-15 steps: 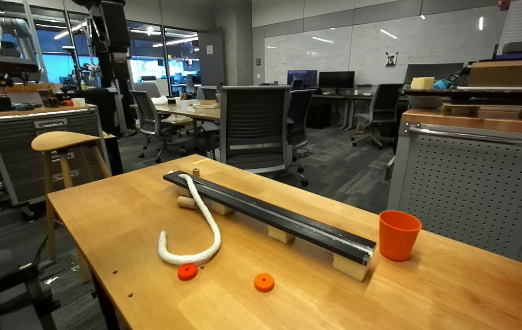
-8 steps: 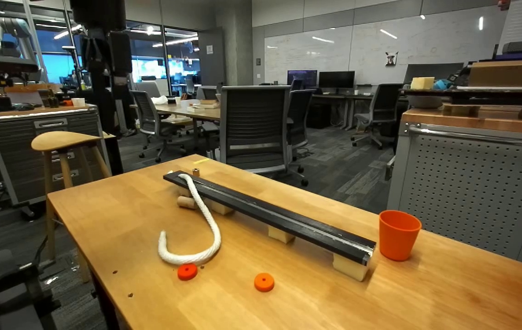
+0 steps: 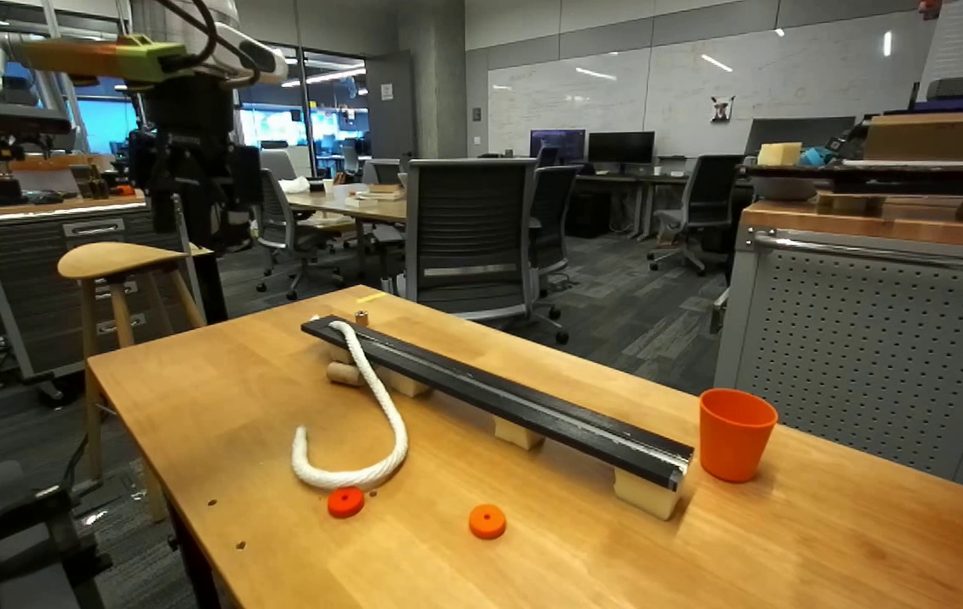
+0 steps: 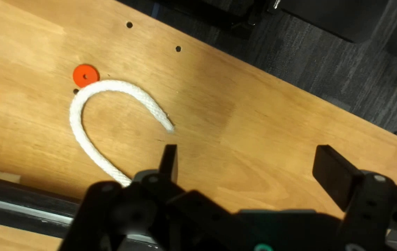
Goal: Stretch the white rope completely in the middle of the black object
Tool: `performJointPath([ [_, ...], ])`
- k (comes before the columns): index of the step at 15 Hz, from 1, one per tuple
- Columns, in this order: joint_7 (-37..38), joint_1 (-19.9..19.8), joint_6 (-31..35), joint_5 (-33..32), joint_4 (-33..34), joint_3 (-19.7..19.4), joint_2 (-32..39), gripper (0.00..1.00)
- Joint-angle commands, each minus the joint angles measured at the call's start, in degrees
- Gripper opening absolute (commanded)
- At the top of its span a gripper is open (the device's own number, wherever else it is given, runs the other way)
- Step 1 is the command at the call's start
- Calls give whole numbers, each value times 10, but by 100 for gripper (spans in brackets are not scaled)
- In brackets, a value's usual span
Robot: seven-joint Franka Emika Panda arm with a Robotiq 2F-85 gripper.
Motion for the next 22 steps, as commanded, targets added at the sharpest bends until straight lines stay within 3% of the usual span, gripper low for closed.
performJointPath([
  [1,-87,27,87,-1,-43,-9,20,100],
  [7,-163,43,230,4,-102,-10,95,100],
  [15,-200,31,405,-21,-109,11,221,100],
  [22,-154,3,513,-155,-100,3,322,100],
])
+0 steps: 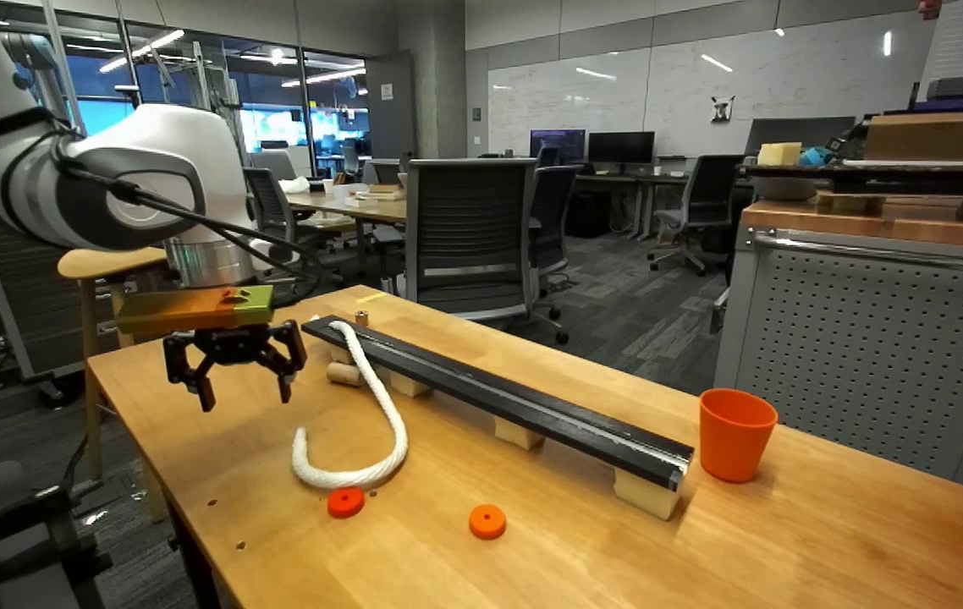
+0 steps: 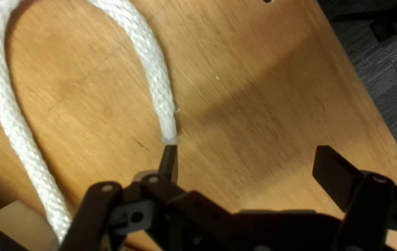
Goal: Stretch the white rope completely in the middle of the black object
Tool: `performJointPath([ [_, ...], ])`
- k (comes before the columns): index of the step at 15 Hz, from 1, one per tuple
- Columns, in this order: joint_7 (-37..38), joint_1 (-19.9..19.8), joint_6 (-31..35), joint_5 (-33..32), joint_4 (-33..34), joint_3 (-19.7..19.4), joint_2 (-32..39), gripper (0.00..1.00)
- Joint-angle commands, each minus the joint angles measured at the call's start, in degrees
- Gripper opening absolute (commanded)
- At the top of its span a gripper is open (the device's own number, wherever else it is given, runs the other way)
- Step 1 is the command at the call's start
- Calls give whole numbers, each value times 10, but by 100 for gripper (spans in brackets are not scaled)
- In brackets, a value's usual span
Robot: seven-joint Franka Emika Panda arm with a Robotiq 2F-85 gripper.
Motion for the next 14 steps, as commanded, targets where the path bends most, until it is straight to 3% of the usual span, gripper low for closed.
performJointPath([
  [1,47,-19,53,-90,21,-11,58,100],
  [5,105,-18,70,-148,53,-31,108,100],
  [12,142,-21,53,-150,116,-34,169,99],
  [14,139,-27,48,-149,121,-32,173,74],
])
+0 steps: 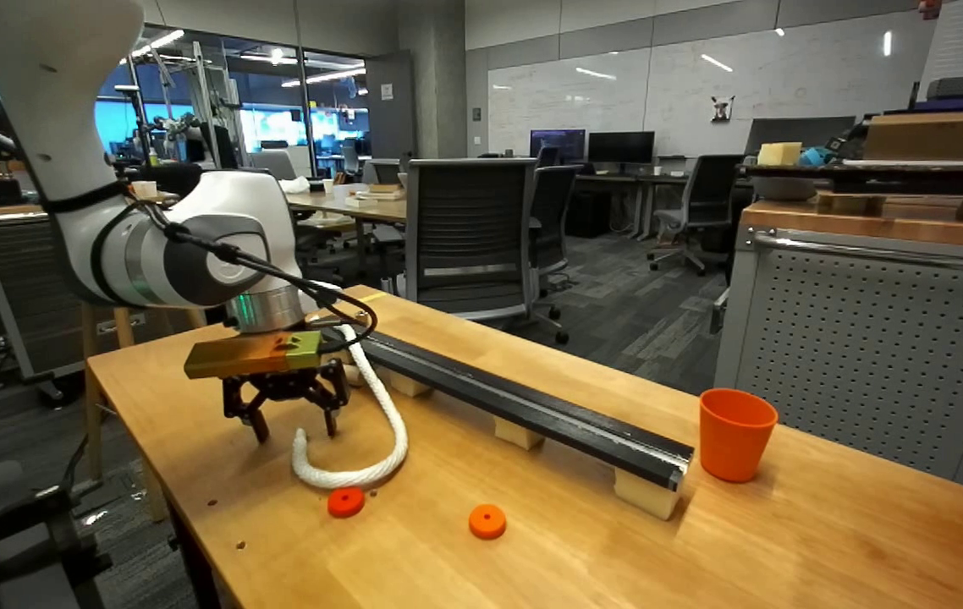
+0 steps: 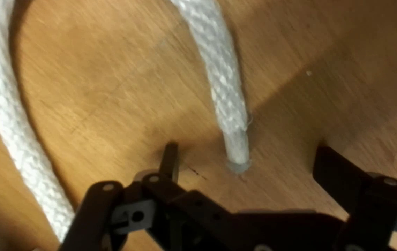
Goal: Stretch the white rope completely in the middle of the black object
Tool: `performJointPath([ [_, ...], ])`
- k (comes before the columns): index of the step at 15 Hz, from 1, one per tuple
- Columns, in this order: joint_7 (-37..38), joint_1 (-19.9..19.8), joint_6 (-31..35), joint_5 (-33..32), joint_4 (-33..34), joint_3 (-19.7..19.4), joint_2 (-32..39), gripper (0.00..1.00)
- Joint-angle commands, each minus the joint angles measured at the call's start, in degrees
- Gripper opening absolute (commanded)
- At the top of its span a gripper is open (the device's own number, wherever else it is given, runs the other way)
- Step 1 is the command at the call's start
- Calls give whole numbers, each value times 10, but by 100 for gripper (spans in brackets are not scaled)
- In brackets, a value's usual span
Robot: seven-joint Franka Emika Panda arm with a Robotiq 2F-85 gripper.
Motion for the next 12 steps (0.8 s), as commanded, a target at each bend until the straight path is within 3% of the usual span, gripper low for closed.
performJointPath([
  [1,10,-13,-8,-14,22,0,16,72],
  [4,6,-24,-13,-13,27,-1,8,44],
  [6,2,-32,-16,-11,28,2,0,32],
  [9,-11,-51,-21,-2,19,17,-17,46],
  [10,-16,-58,-24,0,15,24,-23,45],
  [11,-20,-62,-26,0,12,26,-27,38],
  [12,-36,-76,-23,6,11,40,-27,21],
])
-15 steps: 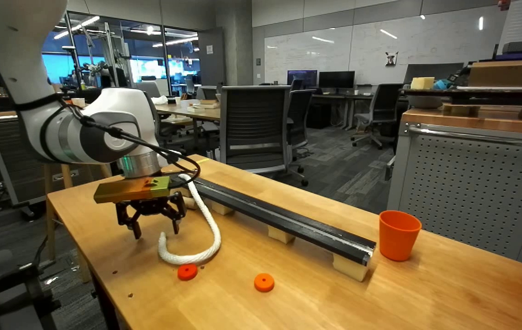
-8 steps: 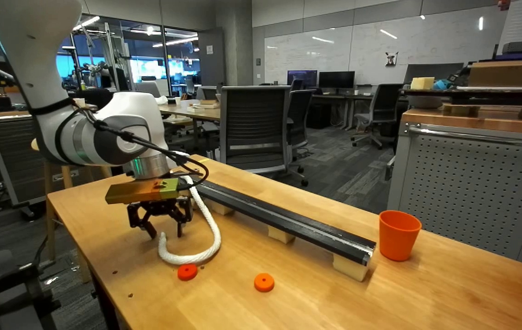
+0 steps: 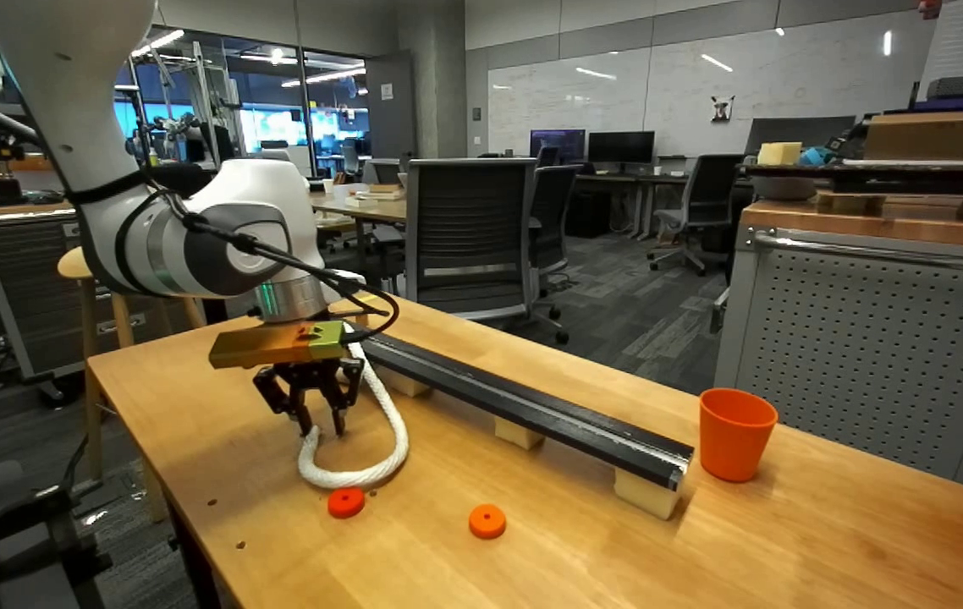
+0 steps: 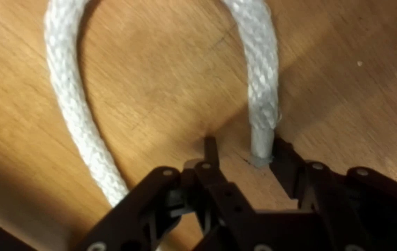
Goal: Stretch the white rope completely in the middle of the black object
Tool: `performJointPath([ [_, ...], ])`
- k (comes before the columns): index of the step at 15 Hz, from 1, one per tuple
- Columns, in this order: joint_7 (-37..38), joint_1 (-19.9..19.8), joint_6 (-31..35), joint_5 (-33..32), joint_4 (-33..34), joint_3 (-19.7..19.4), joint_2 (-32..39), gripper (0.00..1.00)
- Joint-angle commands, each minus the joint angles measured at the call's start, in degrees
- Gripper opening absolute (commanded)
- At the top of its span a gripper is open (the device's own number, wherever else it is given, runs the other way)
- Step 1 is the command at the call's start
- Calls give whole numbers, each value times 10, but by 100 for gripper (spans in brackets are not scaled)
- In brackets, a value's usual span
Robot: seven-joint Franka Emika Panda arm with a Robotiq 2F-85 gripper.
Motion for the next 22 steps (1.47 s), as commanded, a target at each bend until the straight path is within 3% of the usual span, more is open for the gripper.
performJointPath([
  [1,-27,-30,-17,-2,-12,20,-25,21],
  [3,-36,-41,-21,-1,-16,25,-28,5],
  [4,-38,-43,-20,-2,-18,24,-29,1],
  [8,-39,-56,-53,18,-25,33,-42,3],
  [14,16,-59,-170,144,-28,55,-114,3],
  [18,79,-49,-194,199,-30,32,-175,3],
  [22,167,-50,-179,181,-35,-4,-219,3],
])
